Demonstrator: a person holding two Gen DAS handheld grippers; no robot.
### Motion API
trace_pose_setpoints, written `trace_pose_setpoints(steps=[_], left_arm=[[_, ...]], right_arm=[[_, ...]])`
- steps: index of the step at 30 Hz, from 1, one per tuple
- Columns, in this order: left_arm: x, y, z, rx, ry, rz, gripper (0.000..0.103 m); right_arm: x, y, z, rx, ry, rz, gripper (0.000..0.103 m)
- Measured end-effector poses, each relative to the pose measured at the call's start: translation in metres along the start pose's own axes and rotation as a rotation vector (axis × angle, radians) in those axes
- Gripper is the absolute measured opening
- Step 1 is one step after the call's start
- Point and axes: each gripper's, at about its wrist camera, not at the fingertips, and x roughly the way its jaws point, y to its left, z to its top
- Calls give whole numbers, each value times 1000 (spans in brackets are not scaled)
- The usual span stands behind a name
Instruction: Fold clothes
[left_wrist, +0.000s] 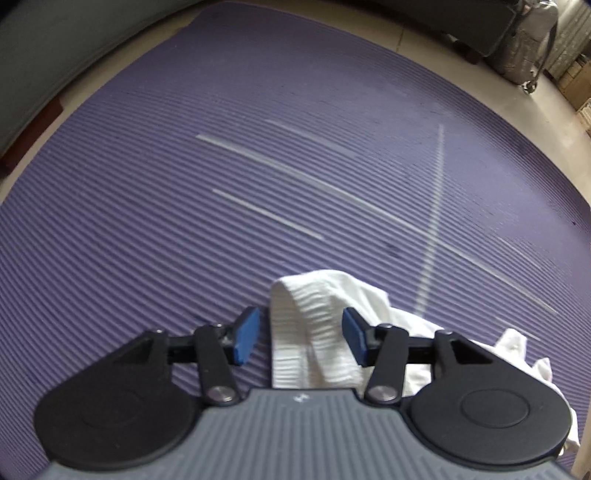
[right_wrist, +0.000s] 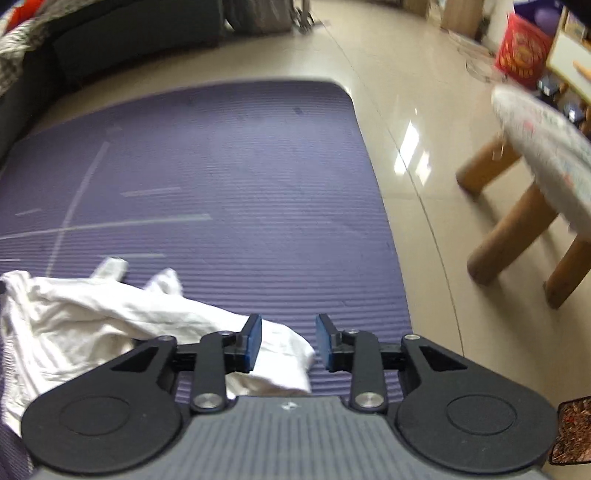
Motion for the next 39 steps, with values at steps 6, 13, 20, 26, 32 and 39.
trace_pose_setpoints(steps=[6,13,20,26,32,39], left_arm=[[9,-1,-2,2,4,-66,54],[18,7,-5,-102,20,-265,4],[-18,-14,-4,48,-197,-119,3],[-28,-20,-2,56,-230,-179,3],[-38,-24,-6,98,-267,-150,3],[-27,-18,1,113,-243,-84,5]], right_arm=[[41,-4,-1,14,88,62,33],[45,0,-10,69,77,107,4],[-18,-16,2,155,-94,80,3],[-88,-25,9,124,-280,17,3],[-106,-31,18,74,-390,-60,1],[-63,-44,25,87,-269,-15,10]])
